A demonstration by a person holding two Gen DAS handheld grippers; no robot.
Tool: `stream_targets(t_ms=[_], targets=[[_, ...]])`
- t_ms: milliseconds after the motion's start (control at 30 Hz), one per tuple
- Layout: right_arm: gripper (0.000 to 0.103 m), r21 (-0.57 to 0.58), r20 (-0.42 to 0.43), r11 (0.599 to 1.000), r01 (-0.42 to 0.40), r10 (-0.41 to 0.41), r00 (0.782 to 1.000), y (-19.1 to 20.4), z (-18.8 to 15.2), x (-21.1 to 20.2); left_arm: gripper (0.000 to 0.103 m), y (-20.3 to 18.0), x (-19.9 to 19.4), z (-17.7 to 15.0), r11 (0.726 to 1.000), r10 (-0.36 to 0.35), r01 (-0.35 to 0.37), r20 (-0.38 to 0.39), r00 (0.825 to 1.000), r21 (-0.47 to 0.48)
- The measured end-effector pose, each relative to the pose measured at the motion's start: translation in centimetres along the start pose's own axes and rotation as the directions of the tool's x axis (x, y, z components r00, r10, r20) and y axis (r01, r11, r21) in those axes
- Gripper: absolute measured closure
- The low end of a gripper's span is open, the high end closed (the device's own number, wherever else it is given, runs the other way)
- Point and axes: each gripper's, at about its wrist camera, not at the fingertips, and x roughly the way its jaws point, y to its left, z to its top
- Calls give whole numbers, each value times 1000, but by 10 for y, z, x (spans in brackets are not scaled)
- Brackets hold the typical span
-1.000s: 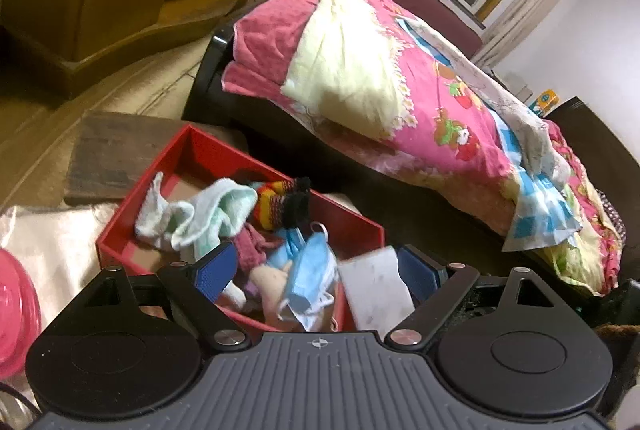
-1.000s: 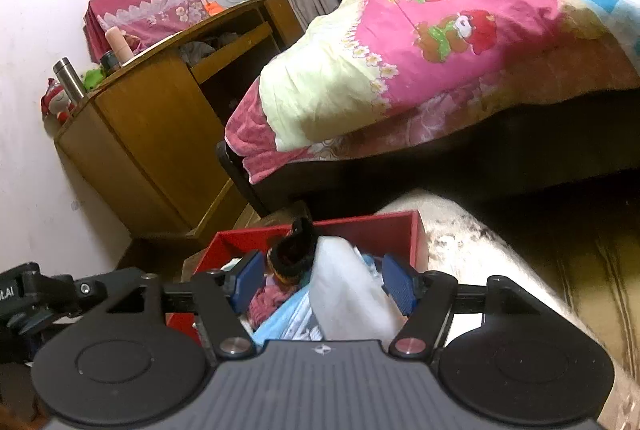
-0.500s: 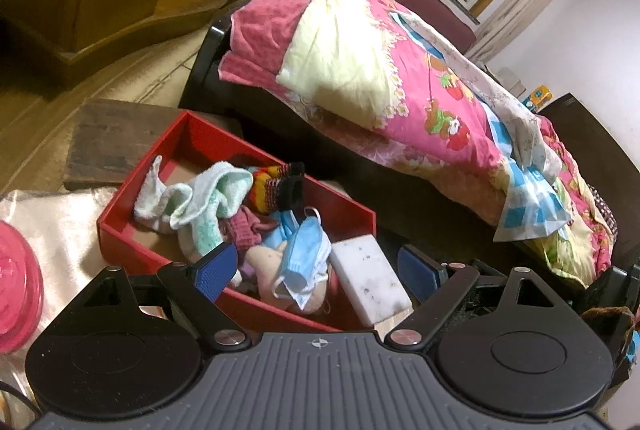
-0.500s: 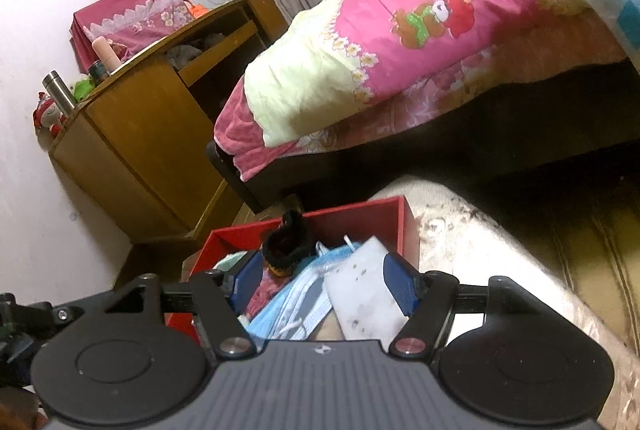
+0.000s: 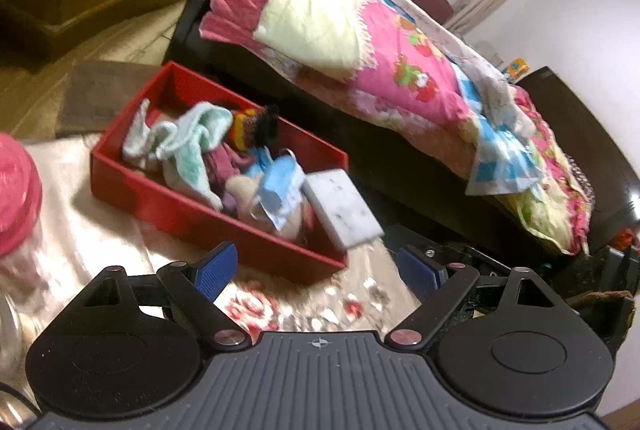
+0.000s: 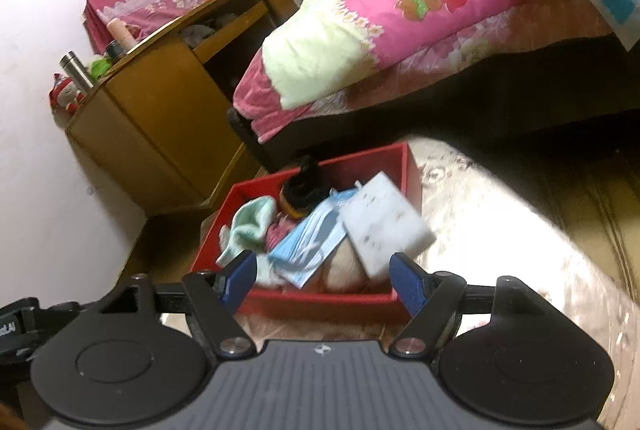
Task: Organize soft objects
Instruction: 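Withdraw both tools from the red box back over the table, then reach the left tool to the pink pig plush while the right tool grasps a white block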
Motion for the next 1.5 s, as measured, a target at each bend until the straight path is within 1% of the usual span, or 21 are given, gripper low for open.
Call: stream_targets(t_ms=[233, 433, 600, 733, 833, 900, 967, 1033, 1100, 1200, 1300, 1400, 1500], targets=[[56, 3, -3, 999, -41, 42, 999, 6, -22, -24, 18, -6, -15, -20, 999, -48, 48, -14, 999, 6], [54, 14, -41, 999, -37, 37, 998, 4, -42, -32, 17, -9, -22, -40, 998, -59, 60, -54, 997, 28], [54, 25, -73, 999, -21, 23, 997, -1, -62, -40, 17, -6, -38, -59, 995, -61, 66, -66, 996, 76], [54, 16, -119, 1000, 12, -10, 993, -6, -84, -44, 17, 0, -52, -70, 993, -33, 40, -59, 998, 113], [54, 14, -154, 1000, 27, -25, 988, -9, -98, -45, 17, 9, -60, -78, 994, -11, 19, -68, 998, 106], [54, -2, -168, 999, 36, -36, 985, -8, -105, -46, 17, 15, -63, -85, 995, 4, 5, -83, 997, 101], [53, -38, -184, 998, 58, -64, 981, -6, -112, -46, 17, 21, -65, -94, 996, 22, -12, -109, 994, 93], [52, -74, -202, 995, 73, -87, 976, -5, -119, -46, 17, 25, -66, -104, 994, 32, -18, -133, 991, 104], [50, -105, -235, 991, 83, -106, 966, -4, -126, -42, 17, 28, -66, -111, 994, 58, -44, -143, 988, 105], [50, -140, -271, 986, 91, -127, 954, -4, -132, -38, 17, 28, -58, -111, 991, 88, -71, -156, 984, 111], [50, -139, -275, 986, 92, -128, 953, -4, -133, -38, 17, 25, -50, -108, 989, 106, -88, -165, 981, 115], [48, -130, -266, 986, 100, -132, 955, -7, -132, -39, 17, 23, -41, -107, 980, 163, -142, -157, 974, 139], [46, -122, -280, 986, 115, -145, 949, -13, -133, -35, 17, 22, -30, -106, 958, 252, -222, -161, 954, 182]])
